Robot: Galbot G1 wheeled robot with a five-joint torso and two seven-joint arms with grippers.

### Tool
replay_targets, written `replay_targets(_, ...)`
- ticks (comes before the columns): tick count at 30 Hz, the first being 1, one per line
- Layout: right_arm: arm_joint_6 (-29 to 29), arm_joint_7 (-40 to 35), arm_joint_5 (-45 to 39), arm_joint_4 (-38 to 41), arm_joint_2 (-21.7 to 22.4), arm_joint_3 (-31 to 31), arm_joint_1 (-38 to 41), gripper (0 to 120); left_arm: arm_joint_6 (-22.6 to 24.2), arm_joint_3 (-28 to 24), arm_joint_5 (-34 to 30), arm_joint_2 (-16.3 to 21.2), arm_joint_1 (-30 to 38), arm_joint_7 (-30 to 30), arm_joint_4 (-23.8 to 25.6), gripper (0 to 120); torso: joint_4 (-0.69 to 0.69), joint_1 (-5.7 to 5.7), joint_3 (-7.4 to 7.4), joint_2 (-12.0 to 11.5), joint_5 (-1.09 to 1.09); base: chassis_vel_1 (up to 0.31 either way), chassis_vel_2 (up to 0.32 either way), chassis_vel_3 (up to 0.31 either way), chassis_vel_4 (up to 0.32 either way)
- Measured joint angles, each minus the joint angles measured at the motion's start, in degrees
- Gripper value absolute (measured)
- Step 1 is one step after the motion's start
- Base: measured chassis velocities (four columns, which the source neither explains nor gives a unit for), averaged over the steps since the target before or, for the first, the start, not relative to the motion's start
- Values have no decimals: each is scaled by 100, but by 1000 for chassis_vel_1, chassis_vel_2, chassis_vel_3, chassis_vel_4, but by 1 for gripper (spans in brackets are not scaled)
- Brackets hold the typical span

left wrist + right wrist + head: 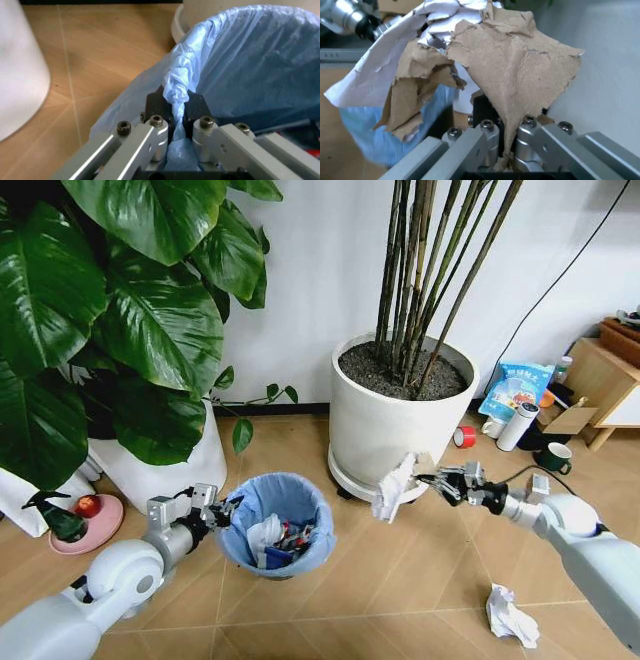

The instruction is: Pick up the trash bin and place the garbage on the floor into it.

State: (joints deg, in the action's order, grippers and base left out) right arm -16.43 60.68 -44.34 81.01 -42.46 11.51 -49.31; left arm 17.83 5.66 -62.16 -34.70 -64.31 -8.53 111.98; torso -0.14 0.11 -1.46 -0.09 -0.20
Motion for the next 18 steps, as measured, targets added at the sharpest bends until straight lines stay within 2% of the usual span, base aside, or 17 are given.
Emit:
replay_targets(4,28,29,-71,-29,-91,-645,896,0,-4,-98,-4,-43,105,66,-12,1,2,0,0,0,0,0,0,0,0)
replay_targets(7,31,39,-132,-74,-164,-910,1204,0,-6,-99,-9,-50,110,86,-12,1,1,0,0,0,0,0,0,0,0)
replay_targets(9,58,44,-204,-136,-284,-1365,1622,0,-9,-77,-11,-48,108,100,-12,1,2,0,0,0,1,0,0,0,0)
replay_targets(11,64,44,-220,-151,-318,-1475,1711,0,-9,-69,-12,-45,106,101,-12,1,1,0,0,0,0,0,0,0,0)
replay_targets(13,92,45,-303,-219,-494,-2003,2087,0,-10,-34,-19,-43,102,105,-12,1,1,0,0,0,2,0,0,0,0)
replay_targets(18,115,61,-311,-322,-690,-2511,2461,0,-10,-8,-23,-48,98,106,-21,1,2,0,0,0,1,0,0,0,0)
